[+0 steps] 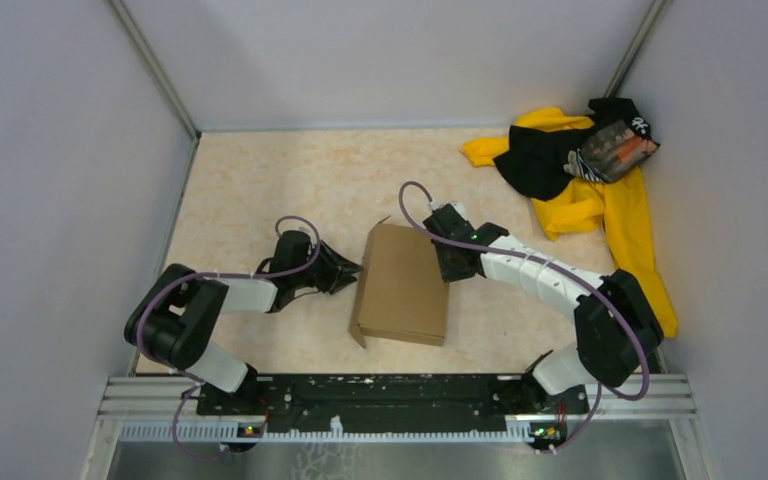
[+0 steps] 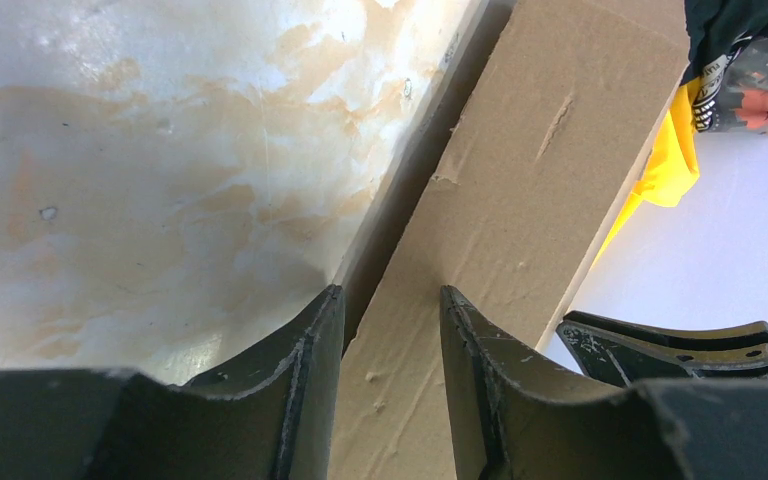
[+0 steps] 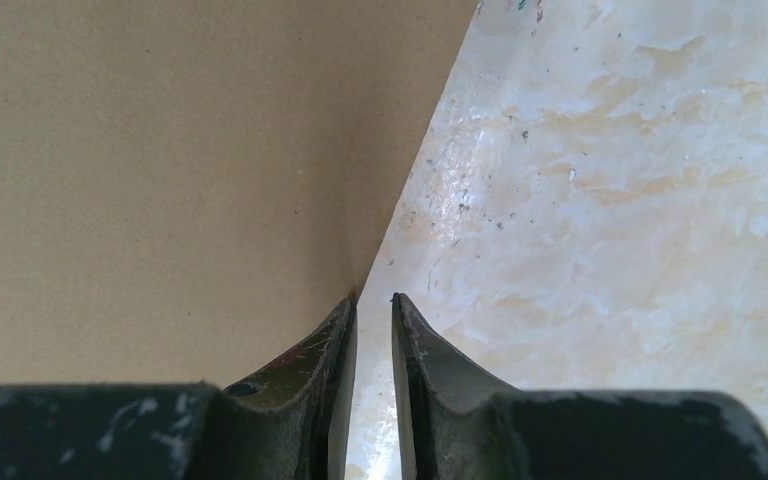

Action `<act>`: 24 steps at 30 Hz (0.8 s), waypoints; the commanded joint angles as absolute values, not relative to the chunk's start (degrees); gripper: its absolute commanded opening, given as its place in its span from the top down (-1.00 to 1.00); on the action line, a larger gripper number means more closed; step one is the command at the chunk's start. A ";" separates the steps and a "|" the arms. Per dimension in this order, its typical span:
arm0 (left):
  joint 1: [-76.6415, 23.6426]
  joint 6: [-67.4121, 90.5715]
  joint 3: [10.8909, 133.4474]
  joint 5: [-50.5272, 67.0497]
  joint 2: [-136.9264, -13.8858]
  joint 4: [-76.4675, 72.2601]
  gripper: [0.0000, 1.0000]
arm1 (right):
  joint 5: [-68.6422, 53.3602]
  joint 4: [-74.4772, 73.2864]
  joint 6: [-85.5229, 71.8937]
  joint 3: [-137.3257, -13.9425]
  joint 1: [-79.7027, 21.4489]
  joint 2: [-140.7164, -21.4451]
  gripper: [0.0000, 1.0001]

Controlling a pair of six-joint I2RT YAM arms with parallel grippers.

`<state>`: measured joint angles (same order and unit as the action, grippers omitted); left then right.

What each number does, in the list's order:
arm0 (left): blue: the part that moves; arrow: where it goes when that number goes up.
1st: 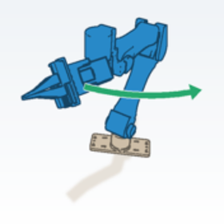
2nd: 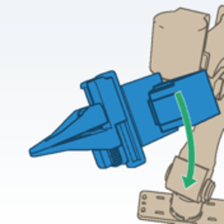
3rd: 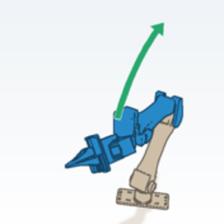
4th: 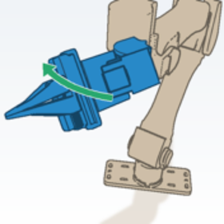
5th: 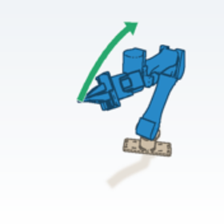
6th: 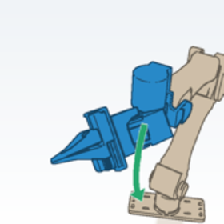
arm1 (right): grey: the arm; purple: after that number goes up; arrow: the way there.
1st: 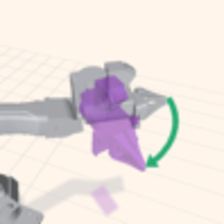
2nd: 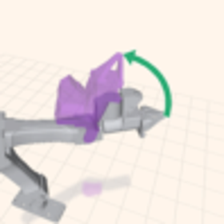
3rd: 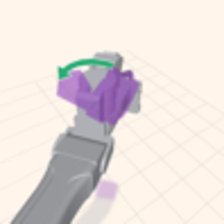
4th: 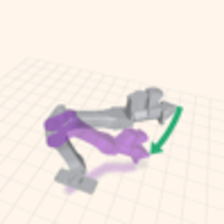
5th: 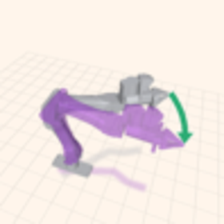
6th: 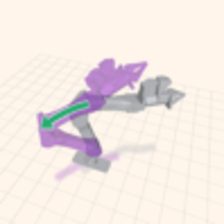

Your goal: Fold the paper box

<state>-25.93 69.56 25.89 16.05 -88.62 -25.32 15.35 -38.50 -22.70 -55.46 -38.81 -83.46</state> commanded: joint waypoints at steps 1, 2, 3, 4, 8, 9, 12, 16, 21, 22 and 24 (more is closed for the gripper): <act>-25.62 68.81 26.95 16.94 -86.90 -25.16 0.07 | 14.93 -41.07 -24.23 -49.61 -37.79 -87.42 0.59; -25.65 68.71 27.06 16.96 -86.84 -25.02 0.07 | 15.11 -41.10 -24.36 -49.53 -37.75 -87.28 0.59; -25.66 68.68 27.15 16.92 -86.70 -24.86 0.07 | 15.26 -41.11 -24.42 -49.61 -37.79 -87.22 0.59; -25.66 68.56 27.28 16.84 -86.69 -24.67 0.07 | 15.20 -41.12 -24.39 -49.95 -37.79 -87.04 0.58; -25.66 68.61 27.06 16.83 -87.36 -25.03 0.07 | 14.33 -40.93 -24.25 -53.40 -37.75 -85.38 0.49; -25.64 68.78 26.93 16.95 -87.58 -25.33 0.07 | 14.39 -41.18 -24.02 -54.34 -37.77 -85.24 0.47; -25.66 68.82 26.69 17.00 -87.54 -25.49 0.07 | 14.48 -41.02 -23.39 -56.85 -37.86 -84.49 0.45; -25.65 68.65 26.54 16.65 -87.14 -25.32 0.07 | 13.58 -40.41 -23.29 -58.26 -37.88 -83.91 0.45; -25.66 68.63 26.54 16.70 -87.54 -25.66 0.07 | 11.55 -38.32 -23.33 -58.18 -37.97 -84.55 0.44; -25.66 68.64 26.52 16.62 -87.60 -25.70 0.07 | 10.86 -38.08 -23.30 -58.13 -37.97 -84.96 0.43; -25.58 68.51 26.43 16.53 -87.70 -25.70 0.07 | 9.64 -36.31 -23.48 -57.86 -37.98 -85.22 0.42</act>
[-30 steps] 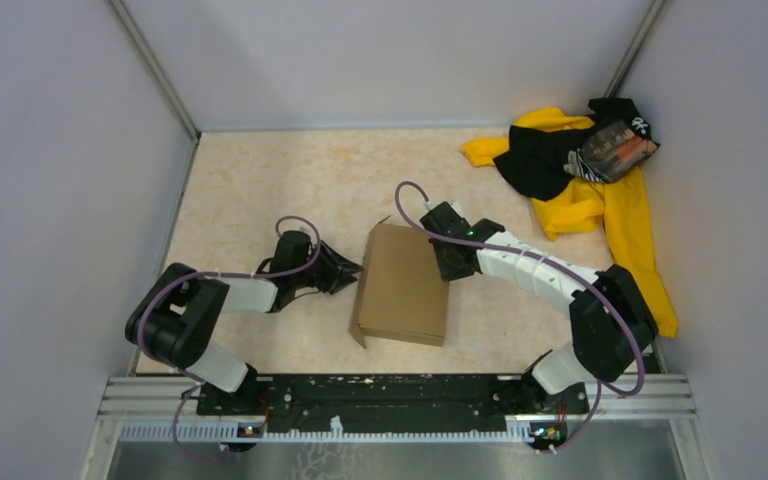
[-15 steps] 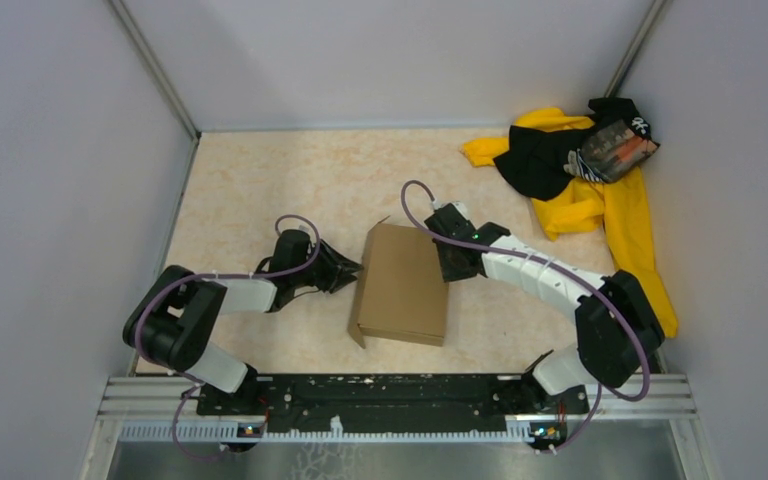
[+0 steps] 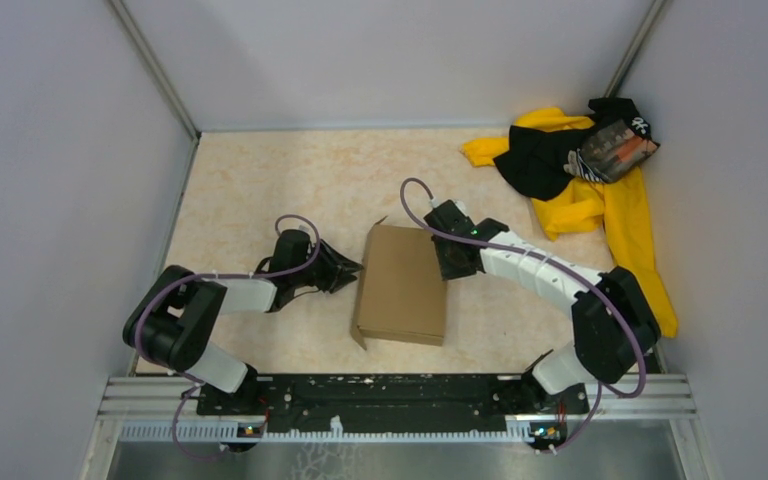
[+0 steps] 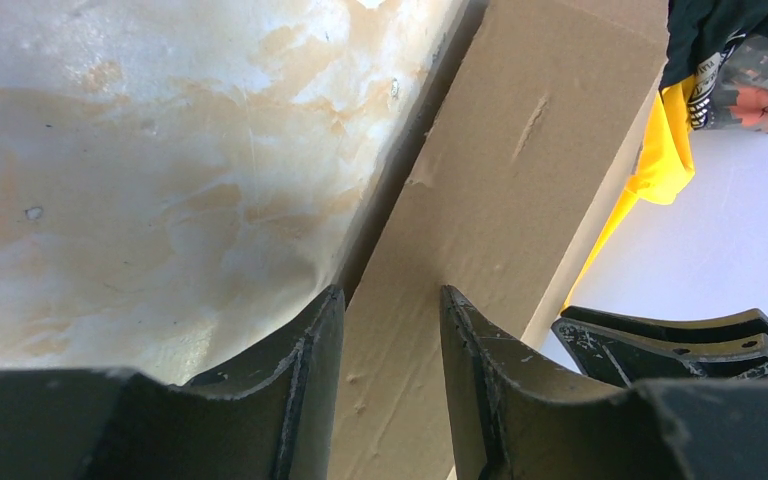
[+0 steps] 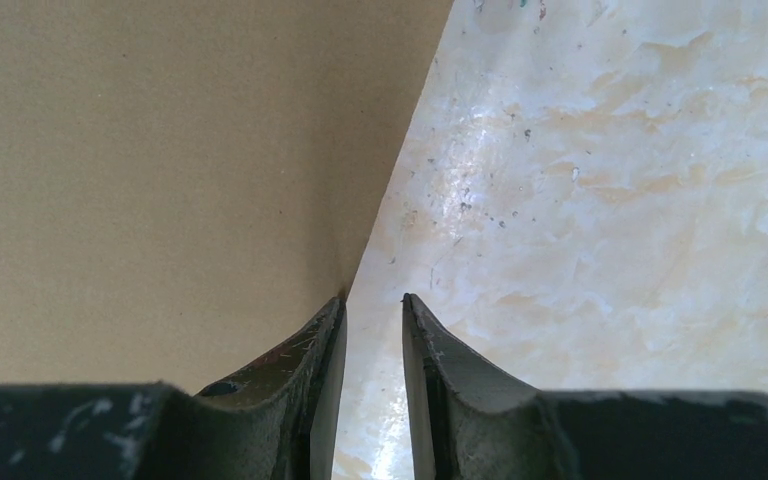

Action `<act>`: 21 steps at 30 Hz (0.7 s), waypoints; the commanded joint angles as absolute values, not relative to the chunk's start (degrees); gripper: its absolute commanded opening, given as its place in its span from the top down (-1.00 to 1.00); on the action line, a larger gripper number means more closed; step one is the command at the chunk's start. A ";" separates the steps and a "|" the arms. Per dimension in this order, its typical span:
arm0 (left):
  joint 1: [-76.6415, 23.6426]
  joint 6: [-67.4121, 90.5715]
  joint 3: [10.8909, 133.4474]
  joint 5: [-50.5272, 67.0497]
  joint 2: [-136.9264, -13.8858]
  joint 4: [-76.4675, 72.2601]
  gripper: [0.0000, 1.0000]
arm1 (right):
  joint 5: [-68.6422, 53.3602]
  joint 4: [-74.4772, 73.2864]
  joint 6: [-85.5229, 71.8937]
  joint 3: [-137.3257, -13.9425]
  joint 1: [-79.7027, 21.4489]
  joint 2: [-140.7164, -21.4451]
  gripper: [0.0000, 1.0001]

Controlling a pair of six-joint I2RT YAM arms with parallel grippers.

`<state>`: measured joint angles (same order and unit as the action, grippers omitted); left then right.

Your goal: Fold the paper box

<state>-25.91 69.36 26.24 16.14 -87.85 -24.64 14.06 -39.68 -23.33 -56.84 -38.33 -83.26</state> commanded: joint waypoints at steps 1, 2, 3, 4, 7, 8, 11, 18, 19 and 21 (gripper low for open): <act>-25.46 68.55 26.41 16.49 -87.66 -25.71 0.07 | 8.82 -35.30 -23.63 -57.67 -37.91 -85.43 0.42; -25.32 68.54 26.25 16.39 -87.51 -25.67 0.07 | 8.20 -34.57 -23.71 -57.76 -37.95 -85.78 0.42; -25.09 68.48 26.13 16.32 -87.41 -25.66 0.07 | 7.61 -34.00 -23.71 -57.97 -37.97 -86.35 0.42; -24.94 68.40 25.96 16.36 -87.35 -25.72 0.07 | 6.97 -33.53 -23.65 -58.21 -37.90 -87.00 0.42; -23.96 68.29 25.08 16.47 -86.89 -25.74 0.06 | 5.69 -31.98 -23.39 -59.46 -37.92 -88.88 0.42; -23.54 68.23 24.66 16.51 -86.67 -25.90 0.06 | 5.02 -31.51 -23.38 -59.90 -37.90 -89.63 0.42; -21.98 67.82 23.61 17.01 -86.20 -26.00 0.07 | 4.25 -30.27 -23.25 -61.30 -37.87 -91.35 0.42; -18.87 66.50 22.63 17.98 -85.56 -25.51 0.06 | 5.59 -31.35 -22.18 -66.29 -37.95 -92.92 0.42; -18.75 66.41 22.59 17.94 -85.52 -25.51 0.06 | 5.96 -31.52 -22.20 -66.72 -37.90 -92.52 0.41; -18.51 66.29 22.67 18.07 -85.60 -25.45 0.06 | 6.59 -32.43 -21.84 -67.84 -37.93 -92.45 0.41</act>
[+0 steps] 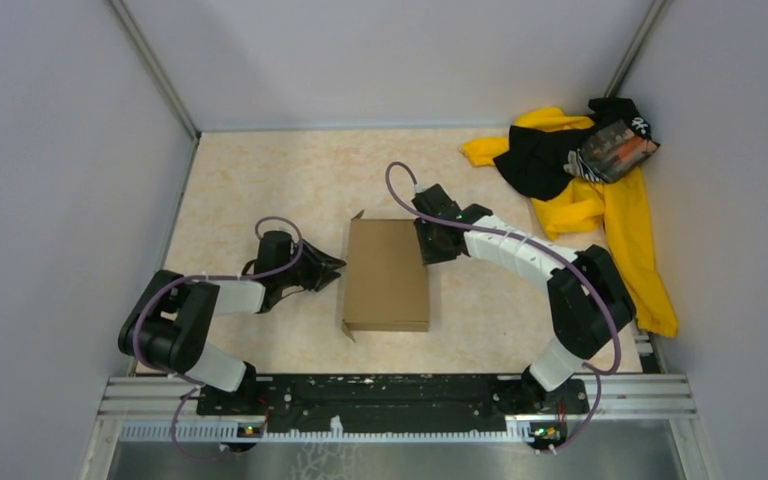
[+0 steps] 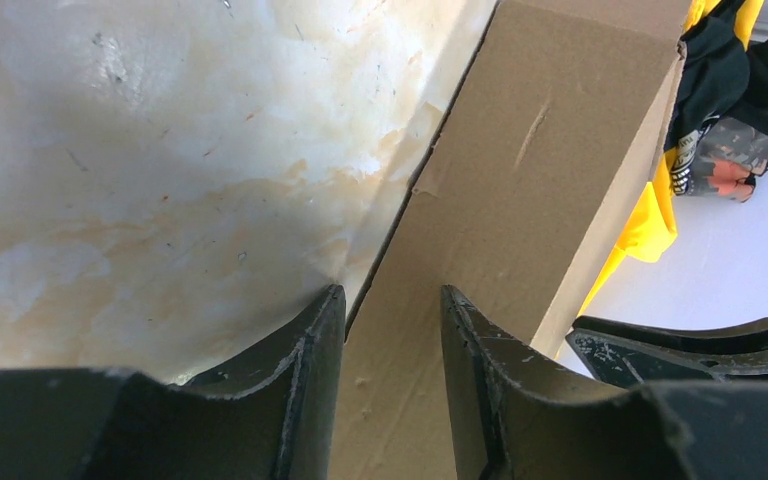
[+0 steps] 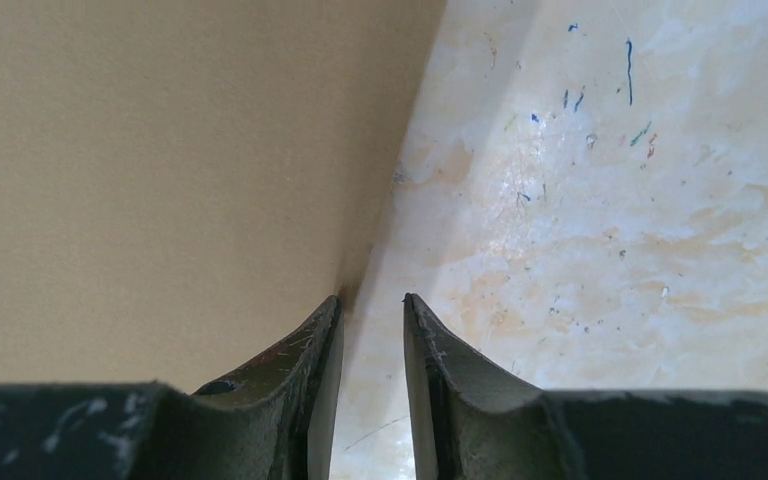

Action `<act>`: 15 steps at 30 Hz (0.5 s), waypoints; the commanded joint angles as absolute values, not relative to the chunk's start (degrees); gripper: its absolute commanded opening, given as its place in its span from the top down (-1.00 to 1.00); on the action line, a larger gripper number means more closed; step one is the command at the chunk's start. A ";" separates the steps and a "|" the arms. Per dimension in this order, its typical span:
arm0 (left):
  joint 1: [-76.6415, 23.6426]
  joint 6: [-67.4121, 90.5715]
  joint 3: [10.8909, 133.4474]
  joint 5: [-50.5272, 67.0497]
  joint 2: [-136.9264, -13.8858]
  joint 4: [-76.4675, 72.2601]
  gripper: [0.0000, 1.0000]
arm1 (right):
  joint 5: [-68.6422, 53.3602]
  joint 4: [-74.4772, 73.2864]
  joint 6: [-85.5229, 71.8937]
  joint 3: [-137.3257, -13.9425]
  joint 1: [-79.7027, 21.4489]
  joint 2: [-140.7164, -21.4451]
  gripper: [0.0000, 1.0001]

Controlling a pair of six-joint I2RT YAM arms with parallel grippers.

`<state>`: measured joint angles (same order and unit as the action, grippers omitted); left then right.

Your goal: Fold the paper box

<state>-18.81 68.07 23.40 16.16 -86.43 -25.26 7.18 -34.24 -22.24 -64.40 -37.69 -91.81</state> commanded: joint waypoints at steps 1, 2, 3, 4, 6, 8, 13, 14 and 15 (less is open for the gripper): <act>-18.42 66.21 22.70 18.05 -85.61 -25.46 0.06 | 6.73 -33.02 -21.66 -68.32 -37.91 -92.45 0.41; -18.36 66.26 22.69 18.09 -85.70 -25.45 0.06 | 6.76 -33.24 -21.59 -68.56 -37.87 -92.28 0.41; -18.30 66.25 22.63 18.09 -85.85 -25.58 0.06 | 6.83 -33.32 -21.61 -68.63 -37.96 -92.01 0.41; -18.28 66.31 22.53 18.21 -85.88 -25.70 0.06 | 6.85 -33.32 -21.62 -68.64 -37.97 -91.65 0.41; -18.19 66.33 22.37 18.20 -85.91 -25.84 0.06 | 6.94 -32.95 -21.72 -68.58 -37.88 -90.56 0.41; -18.19 66.44 22.24 18.28 -85.88 -26.01 0.06 | 7.14 -33.08 -21.71 -68.79 -37.95 -90.57 0.41; -18.11 66.32 22.05 18.28 -85.68 -25.94 0.06 | 9.00 -35.74 -22.24 -69.07 -37.87 -91.26 0.42; -18.09 66.35 22.06 18.32 -85.69 -25.95 0.06 | 9.31 -35.92 -22.36 -68.83 -37.92 -91.34 0.42; -18.10 66.31 22.02 18.30 -85.68 -25.93 0.06 | 9.70 -36.06 -22.49 -68.53 -37.89 -91.44 0.43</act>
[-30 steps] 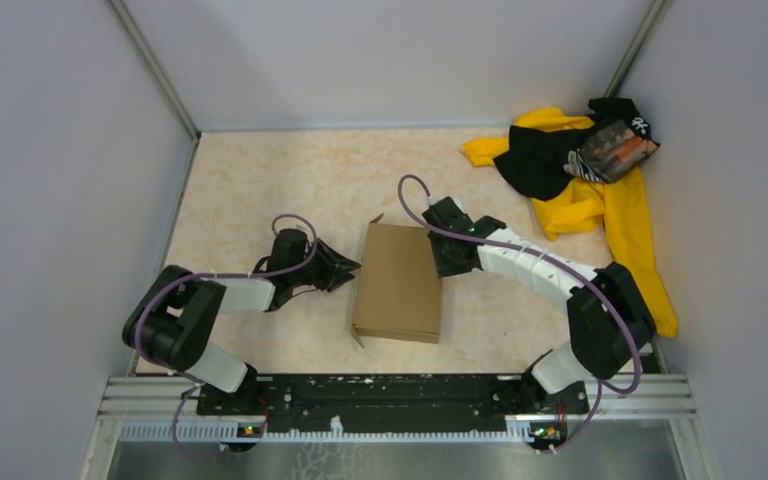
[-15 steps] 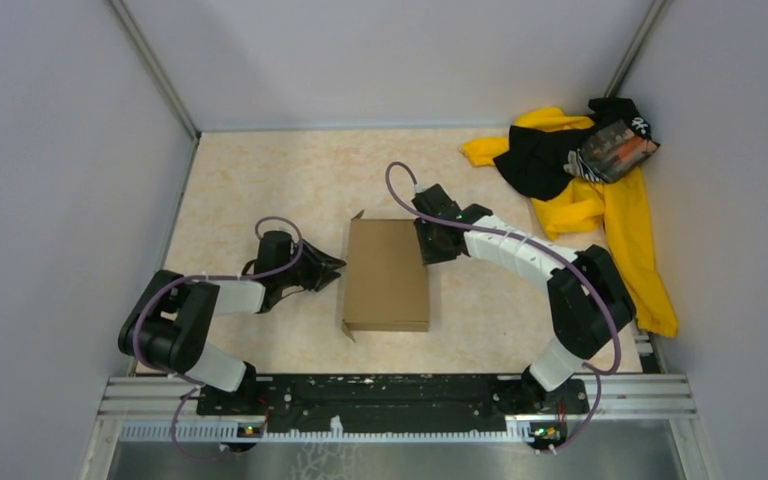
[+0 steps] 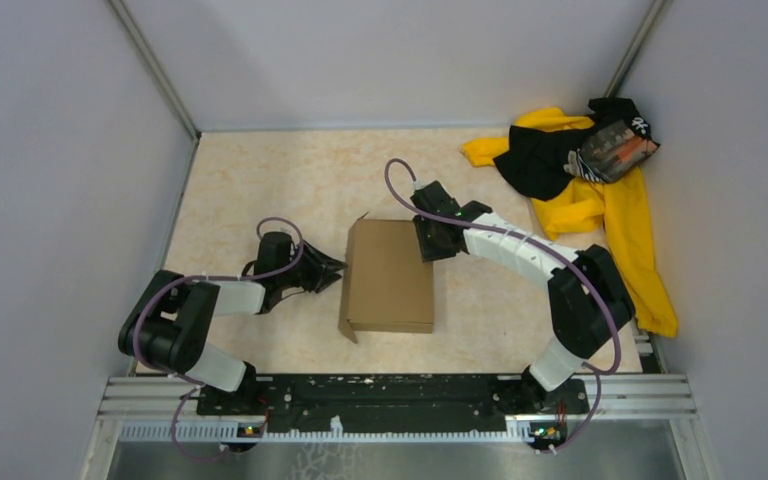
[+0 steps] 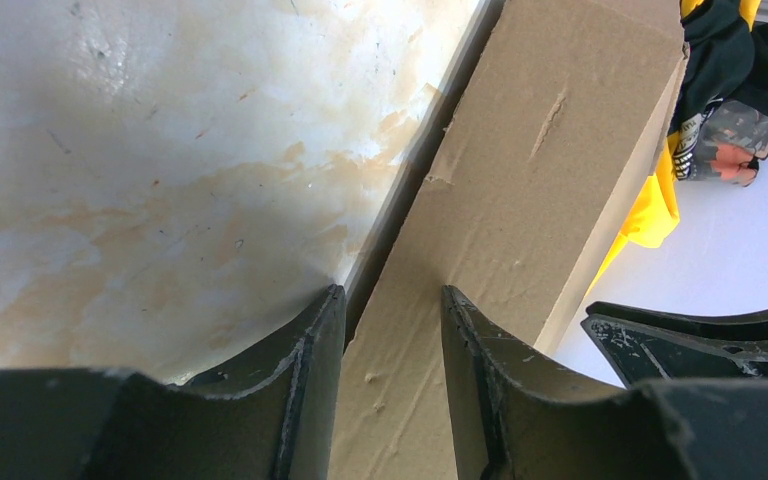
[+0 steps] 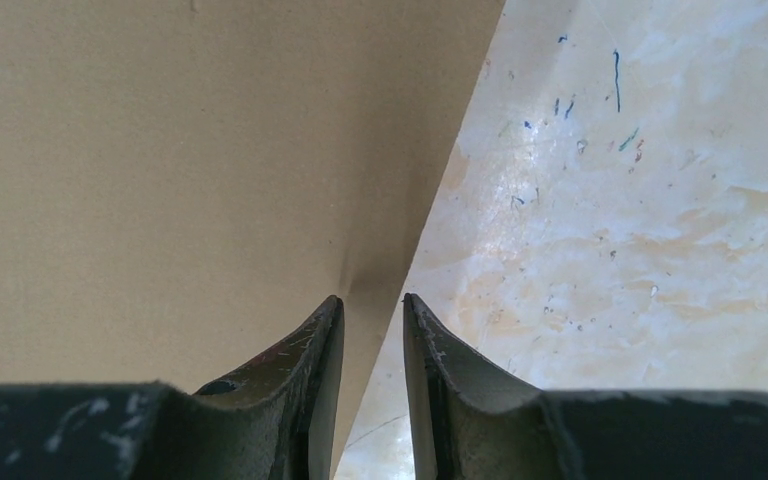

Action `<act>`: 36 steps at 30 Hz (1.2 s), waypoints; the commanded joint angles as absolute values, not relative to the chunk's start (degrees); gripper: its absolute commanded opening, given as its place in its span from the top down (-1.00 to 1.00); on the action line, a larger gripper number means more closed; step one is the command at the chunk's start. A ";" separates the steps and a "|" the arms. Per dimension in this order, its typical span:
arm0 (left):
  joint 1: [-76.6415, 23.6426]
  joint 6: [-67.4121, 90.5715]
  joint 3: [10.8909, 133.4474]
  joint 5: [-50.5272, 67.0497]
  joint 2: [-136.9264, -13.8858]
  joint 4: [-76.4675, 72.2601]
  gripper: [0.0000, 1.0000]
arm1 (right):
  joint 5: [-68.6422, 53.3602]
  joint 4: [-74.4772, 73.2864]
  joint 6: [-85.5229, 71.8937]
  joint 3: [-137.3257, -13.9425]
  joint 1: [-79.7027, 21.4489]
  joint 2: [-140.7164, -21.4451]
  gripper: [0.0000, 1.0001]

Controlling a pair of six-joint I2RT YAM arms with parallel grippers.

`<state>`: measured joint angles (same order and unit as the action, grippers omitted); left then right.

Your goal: Fold the paper box

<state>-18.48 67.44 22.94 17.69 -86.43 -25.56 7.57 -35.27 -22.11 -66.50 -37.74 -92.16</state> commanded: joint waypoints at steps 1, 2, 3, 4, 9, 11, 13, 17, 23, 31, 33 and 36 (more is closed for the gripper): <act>-18.11 66.34 21.98 18.35 -85.75 -25.93 0.06 | 9.89 -36.25 -22.58 -68.18 -37.96 -91.67 0.43; -18.11 66.36 21.93 18.37 -85.88 -26.00 0.06 | 10.14 -36.55 -22.60 -67.87 -37.84 -91.98 0.46; -18.11 66.34 21.89 18.42 -86.01 -26.14 0.06 | 10.66 -37.11 -22.65 -67.60 -37.95 -92.47 0.47; -18.11 66.34 21.89 18.45 -86.15 -26.23 0.06 | 10.99 -37.47 -22.67 -67.22 -37.94 -93.02 0.48; -18.05 66.36 22.13 18.55 -86.56 -26.46 0.06 | 11.97 -37.15 -23.38 -63.22 -37.85 -94.92 0.55; -18.10 66.20 22.51 18.58 -86.72 -26.37 0.06 | 13.31 -36.80 -23.96 -60.96 -37.84 -94.92 0.57; -18.11 65.93 22.87 18.66 -87.03 -26.13 0.06 | 13.13 -35.94 -24.72 -58.29 -37.26 -94.61 0.58; -18.06 65.77 23.49 19.10 -88.06 -26.28 0.06 | 11.38 -32.58 -25.78 -53.03 -35.63 -93.39 0.59; -18.06 65.87 24.16 19.45 -88.45 -26.30 0.06 | 10.01 -30.23 -26.49 -48.05 -33.31 -92.34 0.59; -18.38 66.86 24.96 21.04 -90.32 -28.17 0.06 | 5.58 -26.47 -26.50 -45.98 -31.90 -92.31 0.57; -18.98 67.35 25.23 21.14 -91.08 -28.75 0.07 | 4.13 -25.38 -26.57 -45.92 -31.90 -93.12 0.56; -20.64 67.55 26.16 20.64 -91.45 -28.53 0.07 | 2.28 -24.00 -26.54 -45.86 -31.89 -93.91 0.54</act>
